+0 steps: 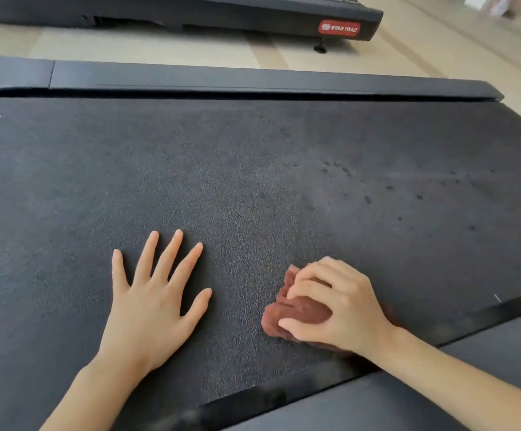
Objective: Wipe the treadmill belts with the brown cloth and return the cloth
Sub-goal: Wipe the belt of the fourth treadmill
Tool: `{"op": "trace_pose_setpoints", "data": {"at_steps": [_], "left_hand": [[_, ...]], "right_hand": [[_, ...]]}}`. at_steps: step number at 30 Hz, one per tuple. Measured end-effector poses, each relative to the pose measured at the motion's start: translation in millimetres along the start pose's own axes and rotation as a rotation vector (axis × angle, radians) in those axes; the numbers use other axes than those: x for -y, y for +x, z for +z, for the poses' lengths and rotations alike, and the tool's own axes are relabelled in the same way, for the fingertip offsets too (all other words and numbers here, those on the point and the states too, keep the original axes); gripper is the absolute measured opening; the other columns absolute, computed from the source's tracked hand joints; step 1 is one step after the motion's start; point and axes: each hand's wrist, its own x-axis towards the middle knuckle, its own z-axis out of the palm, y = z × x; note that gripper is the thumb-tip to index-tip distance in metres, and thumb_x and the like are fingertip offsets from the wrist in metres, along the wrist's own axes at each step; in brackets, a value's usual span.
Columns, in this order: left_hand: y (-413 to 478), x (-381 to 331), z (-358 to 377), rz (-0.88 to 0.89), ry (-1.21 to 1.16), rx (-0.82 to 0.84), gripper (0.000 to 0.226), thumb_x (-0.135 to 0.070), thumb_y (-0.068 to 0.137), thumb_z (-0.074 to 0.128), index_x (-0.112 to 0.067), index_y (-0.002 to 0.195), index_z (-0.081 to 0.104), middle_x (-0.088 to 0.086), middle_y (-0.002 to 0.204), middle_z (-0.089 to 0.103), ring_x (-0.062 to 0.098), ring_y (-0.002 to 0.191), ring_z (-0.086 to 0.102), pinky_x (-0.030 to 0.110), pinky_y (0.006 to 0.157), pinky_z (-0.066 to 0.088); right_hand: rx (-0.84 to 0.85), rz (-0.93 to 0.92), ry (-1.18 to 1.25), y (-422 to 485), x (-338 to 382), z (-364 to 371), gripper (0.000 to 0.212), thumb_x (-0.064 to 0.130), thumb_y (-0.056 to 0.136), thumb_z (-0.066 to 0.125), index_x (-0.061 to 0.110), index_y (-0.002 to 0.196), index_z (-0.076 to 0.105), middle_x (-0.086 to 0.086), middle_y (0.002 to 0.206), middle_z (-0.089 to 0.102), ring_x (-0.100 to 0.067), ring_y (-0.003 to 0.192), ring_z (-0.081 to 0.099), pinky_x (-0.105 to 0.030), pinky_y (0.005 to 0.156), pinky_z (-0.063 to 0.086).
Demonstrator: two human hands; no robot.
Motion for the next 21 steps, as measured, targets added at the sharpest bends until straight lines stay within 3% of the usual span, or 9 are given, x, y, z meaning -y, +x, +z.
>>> {"op": "trace_pose_setpoints", "data": {"at_steps": [5, 9, 16, 21], "left_hand": [[2, 5, -1, 0.042, 0.009, 0.001, 0.068, -0.057, 0.085, 0.026, -0.02, 0.14, 0.042, 0.005, 0.15, 0.033, 0.034, 0.141, 0.022, 0.066, 0.108, 0.015], [22, -3, -7, 0.169, 0.021, -0.002, 0.072, -0.058, 0.086, 0.022, -0.017, 0.142, 0.038, 0.0, 0.153, 0.024, 0.025, 0.143, 0.015, 0.058, 0.113, 0.013], [80, -53, -1, 0.298, -0.016, -0.024, 0.084, -0.064, 0.081, 0.002, -0.017, 0.149, 0.01, 0.002, 0.158, 0.005, 0.017, 0.145, -0.005, 0.044, 0.116, -0.009], [93, -71, 22, 0.41, 0.026, -0.004, 0.085, -0.067, 0.078, -0.006, -0.022, 0.149, 0.004, 0.001, 0.158, -0.001, 0.016, 0.144, -0.012, 0.044, 0.116, -0.011]], "right_hand": [[0.004, 0.289, -0.164, 78, -69, 17, 0.029, 0.053, 0.071, 0.074, 0.025, 0.08, 0.069, 0.008, 0.085, 0.066, -0.015, 0.082, 0.059, -0.029, 0.071, 0.048], [0.019, 0.464, -0.265, 123, -111, 33, 0.03, 0.058, 0.076, 0.064, 0.03, 0.089, 0.066, 0.008, 0.093, 0.063, -0.015, 0.095, 0.057, -0.028, 0.074, 0.042], [-0.024, 0.364, -0.209, 49, -76, -4, 0.034, 0.053, 0.073, 0.07, 0.021, 0.083, 0.068, 0.005, 0.088, 0.067, -0.019, 0.08, 0.058, -0.03, 0.07, 0.045], [0.013, 0.332, -0.198, -40, -37, -46, 0.035, 0.055, 0.074, 0.068, 0.02, 0.081, 0.068, 0.009, 0.087, 0.063, -0.011, 0.08, 0.053, -0.028, 0.075, 0.045]]}}
